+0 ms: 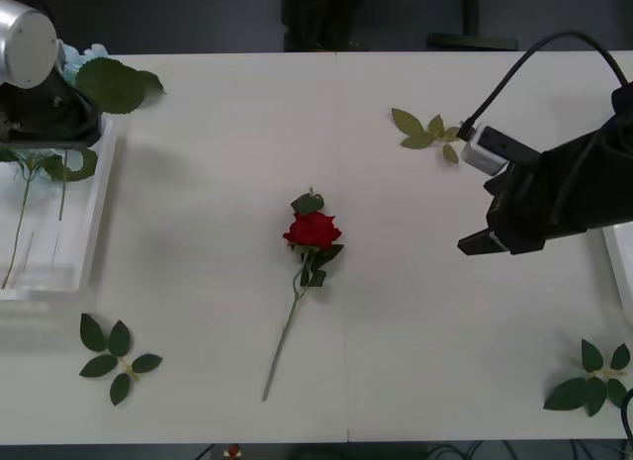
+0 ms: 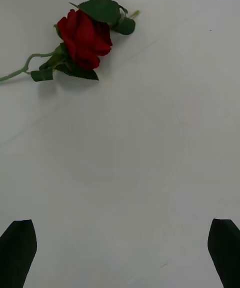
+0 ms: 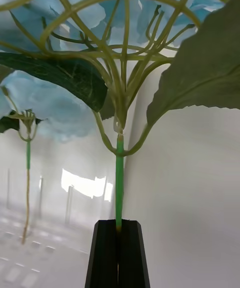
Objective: Place the red flowers into the right box and the blue flowers into the left box. If a person shows an open palm, hand one flower to the person first, then continue sorting.
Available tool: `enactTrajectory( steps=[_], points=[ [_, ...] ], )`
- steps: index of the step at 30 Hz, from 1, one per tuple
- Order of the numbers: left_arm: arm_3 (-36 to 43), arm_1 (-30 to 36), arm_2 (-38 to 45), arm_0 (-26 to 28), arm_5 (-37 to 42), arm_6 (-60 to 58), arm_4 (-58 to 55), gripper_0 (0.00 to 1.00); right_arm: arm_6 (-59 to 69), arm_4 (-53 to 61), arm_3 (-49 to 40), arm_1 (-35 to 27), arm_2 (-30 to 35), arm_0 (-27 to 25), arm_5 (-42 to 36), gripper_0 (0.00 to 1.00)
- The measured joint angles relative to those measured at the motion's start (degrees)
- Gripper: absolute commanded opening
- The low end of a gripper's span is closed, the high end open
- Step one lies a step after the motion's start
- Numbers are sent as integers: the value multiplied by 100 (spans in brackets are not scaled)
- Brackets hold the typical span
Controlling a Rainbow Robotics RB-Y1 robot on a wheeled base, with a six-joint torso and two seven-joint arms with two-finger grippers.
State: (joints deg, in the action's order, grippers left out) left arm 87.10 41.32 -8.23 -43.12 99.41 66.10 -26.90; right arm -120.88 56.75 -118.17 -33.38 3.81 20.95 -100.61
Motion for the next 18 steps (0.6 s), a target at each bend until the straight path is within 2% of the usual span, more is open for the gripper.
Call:
enactTrajectory(
  steps=[4, 7, 11, 18],
  points=[
    [1, 215, 282, 0, 257, 649, -22, 0, -486, -283, 0, 126, -71, -89, 0, 100],
    [1, 434, 457, 1, 449, 653, -21, 0, -967, -329, 1, 155, -62, -188, 1, 100],
    [3, 878, 472, 77, 470, 707, -41, 0, -1007, -330, 8, 155, -63, -284, 1, 100],
    [10, 1397, 472, 977, -166, 810, -79, 0, -1007, -225, 654, 155, -327, -307, 135, 100]
  ],
)
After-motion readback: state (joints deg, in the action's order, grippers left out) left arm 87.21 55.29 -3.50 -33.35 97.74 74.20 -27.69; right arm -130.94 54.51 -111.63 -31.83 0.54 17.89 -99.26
